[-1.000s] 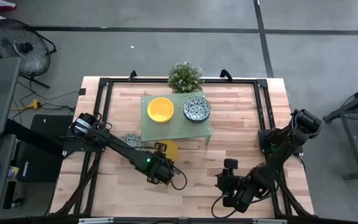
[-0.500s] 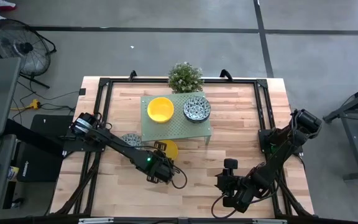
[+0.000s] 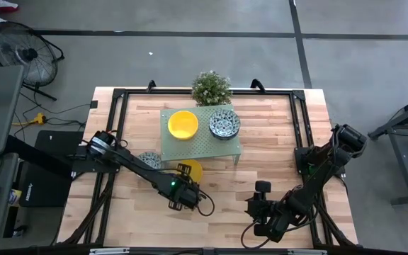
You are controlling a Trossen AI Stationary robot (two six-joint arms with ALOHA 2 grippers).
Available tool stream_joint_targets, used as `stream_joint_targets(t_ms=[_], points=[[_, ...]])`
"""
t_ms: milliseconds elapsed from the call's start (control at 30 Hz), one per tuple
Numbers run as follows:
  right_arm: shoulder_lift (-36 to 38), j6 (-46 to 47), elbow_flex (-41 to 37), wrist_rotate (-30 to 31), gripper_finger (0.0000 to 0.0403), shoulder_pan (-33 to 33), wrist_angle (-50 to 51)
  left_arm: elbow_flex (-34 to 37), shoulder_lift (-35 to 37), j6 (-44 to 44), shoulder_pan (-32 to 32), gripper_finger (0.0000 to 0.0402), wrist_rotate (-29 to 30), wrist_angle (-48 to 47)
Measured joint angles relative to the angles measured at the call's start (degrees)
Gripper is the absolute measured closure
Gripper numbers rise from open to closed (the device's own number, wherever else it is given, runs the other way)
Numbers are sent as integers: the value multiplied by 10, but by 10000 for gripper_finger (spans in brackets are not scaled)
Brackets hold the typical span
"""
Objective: Pick & Place Mini bowls
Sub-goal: Stack the yellow bowl on top of the yellow bowl on the shelf
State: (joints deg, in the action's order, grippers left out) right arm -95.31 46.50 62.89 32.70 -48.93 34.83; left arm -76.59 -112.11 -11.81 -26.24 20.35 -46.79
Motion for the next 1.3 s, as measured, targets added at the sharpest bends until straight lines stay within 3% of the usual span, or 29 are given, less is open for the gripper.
stream_joint_targets(t_ms=[333,667,933,1300], points=[[0,0,0,1,238,0,0,1,-1,0,0,394,-16,0],[0,0,0,1,238,0,0,-44,-1,5,-20,398,-52,-19],[0,0,0,1,238,0,0,-154,-1,11,-50,400,-55,-151],[0,-1,0,1,238,0,0,-311,-1,26,-53,400,-13,-346]])
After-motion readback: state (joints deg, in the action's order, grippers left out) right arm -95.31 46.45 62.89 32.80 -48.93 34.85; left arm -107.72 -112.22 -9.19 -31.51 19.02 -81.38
